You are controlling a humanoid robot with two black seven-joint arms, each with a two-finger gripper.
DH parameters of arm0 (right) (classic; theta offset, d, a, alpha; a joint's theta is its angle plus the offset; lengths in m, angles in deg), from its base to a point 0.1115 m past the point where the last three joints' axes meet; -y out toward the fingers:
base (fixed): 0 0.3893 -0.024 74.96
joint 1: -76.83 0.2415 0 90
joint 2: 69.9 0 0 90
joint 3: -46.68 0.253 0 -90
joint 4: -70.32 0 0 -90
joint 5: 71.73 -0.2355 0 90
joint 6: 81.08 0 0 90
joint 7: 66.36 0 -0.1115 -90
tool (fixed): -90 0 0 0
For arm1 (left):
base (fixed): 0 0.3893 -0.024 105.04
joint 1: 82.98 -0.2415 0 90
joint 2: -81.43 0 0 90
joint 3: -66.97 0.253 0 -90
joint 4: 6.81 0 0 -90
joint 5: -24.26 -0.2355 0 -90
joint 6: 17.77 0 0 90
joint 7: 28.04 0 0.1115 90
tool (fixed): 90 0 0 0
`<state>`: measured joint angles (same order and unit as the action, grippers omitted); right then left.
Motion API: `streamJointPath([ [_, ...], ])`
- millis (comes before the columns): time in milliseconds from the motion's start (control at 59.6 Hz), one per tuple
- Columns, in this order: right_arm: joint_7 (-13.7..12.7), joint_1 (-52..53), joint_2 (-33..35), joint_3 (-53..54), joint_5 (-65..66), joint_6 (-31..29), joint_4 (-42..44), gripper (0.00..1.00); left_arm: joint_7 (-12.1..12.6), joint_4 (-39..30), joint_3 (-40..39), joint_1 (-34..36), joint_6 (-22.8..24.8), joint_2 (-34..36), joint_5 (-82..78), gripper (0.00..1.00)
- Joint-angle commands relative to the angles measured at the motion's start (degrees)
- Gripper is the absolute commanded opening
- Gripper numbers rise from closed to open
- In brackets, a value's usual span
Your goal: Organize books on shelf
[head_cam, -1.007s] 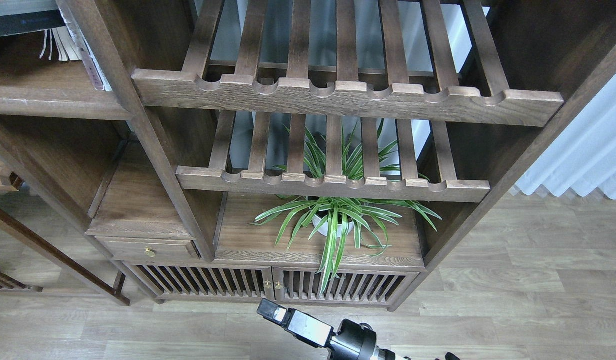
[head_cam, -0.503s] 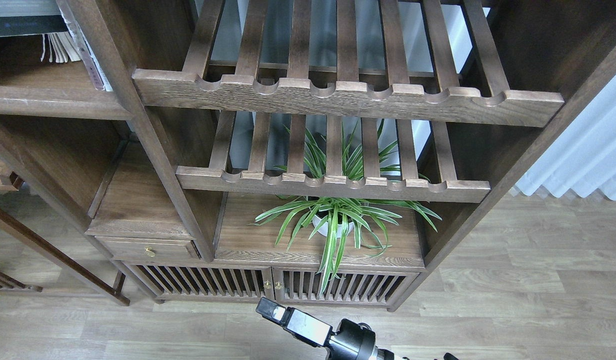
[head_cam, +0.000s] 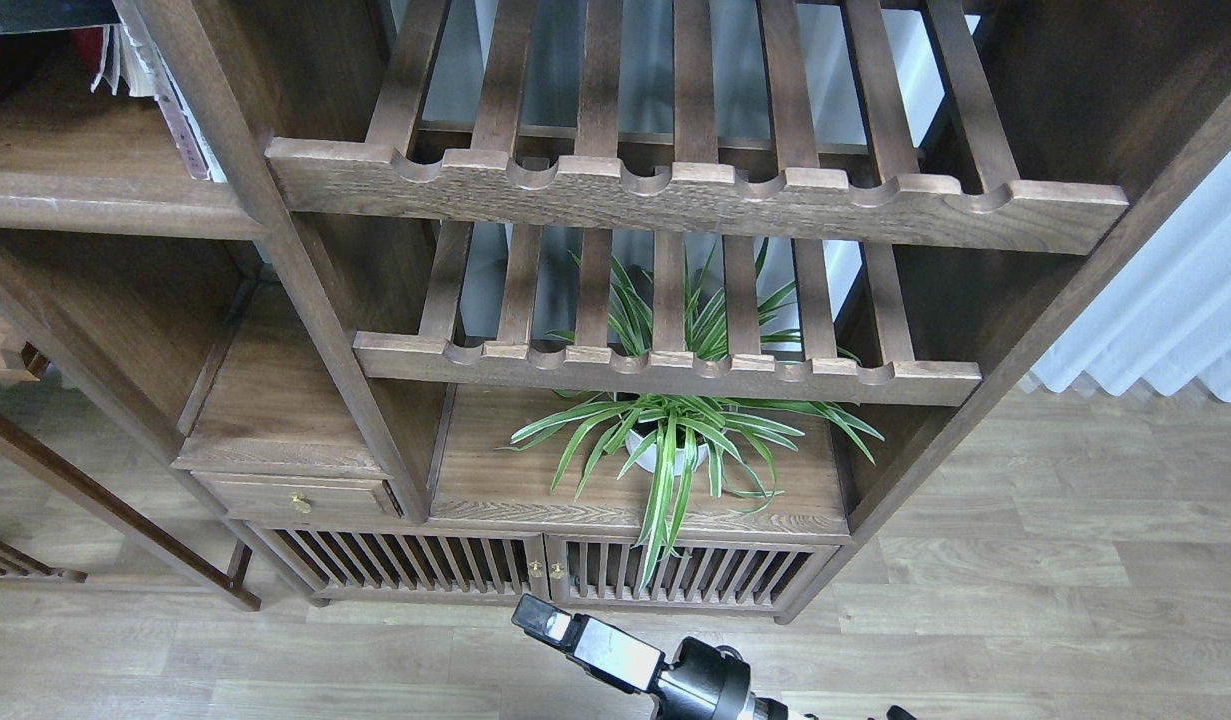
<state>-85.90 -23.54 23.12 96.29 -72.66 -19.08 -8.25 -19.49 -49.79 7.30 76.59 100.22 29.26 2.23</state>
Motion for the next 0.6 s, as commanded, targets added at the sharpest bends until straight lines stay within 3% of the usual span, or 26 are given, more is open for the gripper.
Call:
streamJointPath([
  [0,0.73,0.0,0.15,0.05,-0.03,0.0,-0.01,0.92,-0.81,0.0,-0.79,-0.67,0.01,-0.91,1.37,0.3],
  [67,0.9,0.0,0.15,0.05,-0.12,0.0,-0.01,0.92,-1.25,0.0,-0.88,-1.72,0.01,-0.74,4.0,0.36],
  [587,1.34,0.0,-0.02,0.75,-0.12,0.0,-0.01,0.92,-1.52,-5.27,-6.07,-10.07,0.01,3.31,11.83,0.42],
])
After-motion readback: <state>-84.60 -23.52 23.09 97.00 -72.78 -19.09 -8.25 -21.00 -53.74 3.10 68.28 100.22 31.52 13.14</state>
